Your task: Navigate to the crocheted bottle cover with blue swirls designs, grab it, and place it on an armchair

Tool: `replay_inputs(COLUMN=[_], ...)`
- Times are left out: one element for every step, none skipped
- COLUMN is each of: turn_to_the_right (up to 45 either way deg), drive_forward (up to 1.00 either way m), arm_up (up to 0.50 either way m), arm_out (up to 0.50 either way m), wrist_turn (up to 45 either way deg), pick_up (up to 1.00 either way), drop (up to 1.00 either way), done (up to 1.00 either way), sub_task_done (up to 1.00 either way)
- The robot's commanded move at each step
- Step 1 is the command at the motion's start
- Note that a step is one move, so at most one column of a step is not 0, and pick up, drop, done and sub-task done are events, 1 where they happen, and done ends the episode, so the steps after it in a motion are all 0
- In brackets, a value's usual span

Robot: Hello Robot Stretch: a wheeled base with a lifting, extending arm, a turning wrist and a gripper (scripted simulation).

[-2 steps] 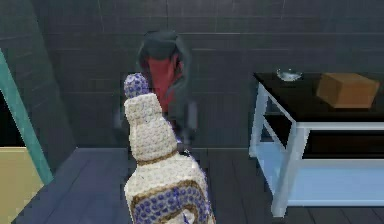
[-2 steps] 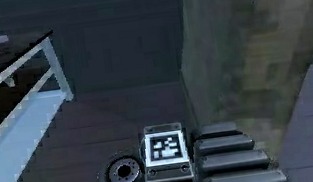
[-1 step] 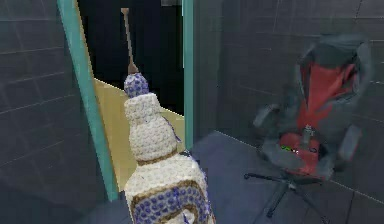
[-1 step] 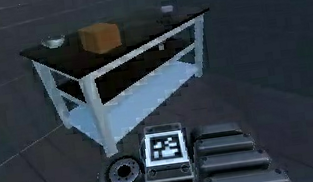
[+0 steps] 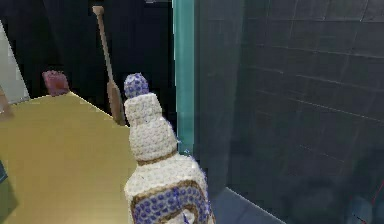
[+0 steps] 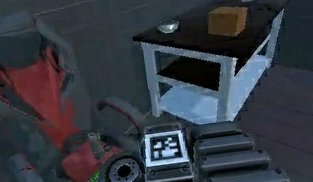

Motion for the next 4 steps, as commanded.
replay_inputs(turn_to_the_right=[-33.0, 0.0, 0.0, -12.0], drive_forward=[0.00, 0.05, 1.00, 0.00], arm_up=[0.00, 0.00, 0.00, 0.00], arm_out=[0.00, 0.00, 0.00, 0.00], wrist_turn=[0.0, 0.0, 0.0, 0.0], pick_up=[0.00, 0.00, 0.00, 0.00], drop=[0.00, 0.00, 0.00, 0.00], done=[0.00, 0.00, 0.00, 0.00], sub_task_done=[0.00, 0.00, 0.00, 0.00])
